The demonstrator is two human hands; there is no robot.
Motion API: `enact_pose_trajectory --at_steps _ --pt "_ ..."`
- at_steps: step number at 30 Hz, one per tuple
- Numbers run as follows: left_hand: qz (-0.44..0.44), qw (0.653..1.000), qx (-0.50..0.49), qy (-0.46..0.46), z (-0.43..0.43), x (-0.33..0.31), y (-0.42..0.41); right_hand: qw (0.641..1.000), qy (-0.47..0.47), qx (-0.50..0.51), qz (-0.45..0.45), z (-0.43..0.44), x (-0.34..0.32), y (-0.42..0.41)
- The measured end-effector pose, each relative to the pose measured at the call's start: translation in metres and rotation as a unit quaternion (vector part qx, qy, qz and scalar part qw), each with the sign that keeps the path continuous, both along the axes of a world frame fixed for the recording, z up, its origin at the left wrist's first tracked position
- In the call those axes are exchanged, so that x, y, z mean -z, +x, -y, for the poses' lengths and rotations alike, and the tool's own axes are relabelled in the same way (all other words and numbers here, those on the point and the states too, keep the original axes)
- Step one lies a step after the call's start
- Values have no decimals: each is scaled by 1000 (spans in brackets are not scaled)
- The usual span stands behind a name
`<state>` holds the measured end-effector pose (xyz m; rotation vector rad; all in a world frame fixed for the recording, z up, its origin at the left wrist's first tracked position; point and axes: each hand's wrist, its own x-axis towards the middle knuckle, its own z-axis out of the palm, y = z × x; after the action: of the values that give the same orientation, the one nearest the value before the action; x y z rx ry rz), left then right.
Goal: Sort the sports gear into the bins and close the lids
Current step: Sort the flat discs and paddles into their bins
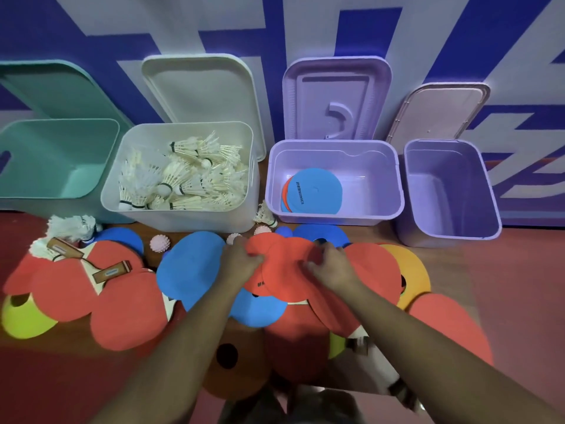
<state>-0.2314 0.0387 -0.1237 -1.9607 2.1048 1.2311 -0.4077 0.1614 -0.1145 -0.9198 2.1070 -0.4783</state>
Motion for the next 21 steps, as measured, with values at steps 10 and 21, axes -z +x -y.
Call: enact_pose_trajectory --at_steps 10,21 --pt "82 995 -12 -49 -2 34 4 993 18 94 62 21 16 22" --pt "-372 900 -132 183 -8 1 30 962 -156 161 157 9 4 25"
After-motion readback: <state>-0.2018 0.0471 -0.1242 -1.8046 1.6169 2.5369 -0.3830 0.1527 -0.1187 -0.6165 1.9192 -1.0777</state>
